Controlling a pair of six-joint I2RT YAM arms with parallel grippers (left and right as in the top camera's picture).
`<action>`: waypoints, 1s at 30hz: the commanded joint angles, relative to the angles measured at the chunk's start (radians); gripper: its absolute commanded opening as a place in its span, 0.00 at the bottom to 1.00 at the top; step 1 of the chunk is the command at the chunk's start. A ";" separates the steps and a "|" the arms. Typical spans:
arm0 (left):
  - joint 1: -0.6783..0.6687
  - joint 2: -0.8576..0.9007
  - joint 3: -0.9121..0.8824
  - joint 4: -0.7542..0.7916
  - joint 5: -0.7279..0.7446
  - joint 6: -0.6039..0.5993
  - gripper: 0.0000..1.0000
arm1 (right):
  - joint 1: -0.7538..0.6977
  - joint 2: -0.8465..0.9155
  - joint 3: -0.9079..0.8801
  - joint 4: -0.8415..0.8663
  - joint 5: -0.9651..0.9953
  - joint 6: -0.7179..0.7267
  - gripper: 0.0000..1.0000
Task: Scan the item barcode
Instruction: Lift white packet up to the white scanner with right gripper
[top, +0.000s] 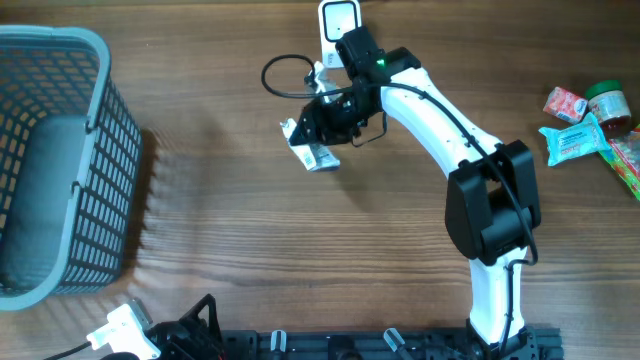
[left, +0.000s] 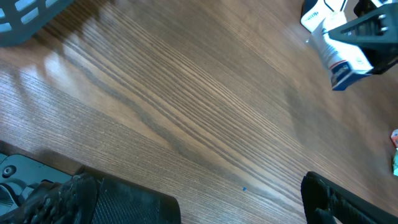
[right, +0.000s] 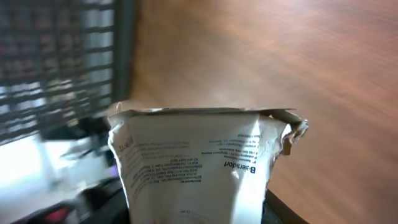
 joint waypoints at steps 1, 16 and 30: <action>-0.005 -0.003 -0.004 -0.010 0.008 -0.006 1.00 | 0.000 -0.012 0.012 0.048 0.353 -0.011 0.46; -0.005 -0.003 -0.004 -0.010 0.008 -0.006 1.00 | 0.000 -0.011 0.012 0.705 1.196 -0.887 0.36; -0.005 -0.003 -0.004 -0.010 0.008 -0.006 1.00 | 0.070 0.323 0.013 1.622 1.386 -1.486 0.32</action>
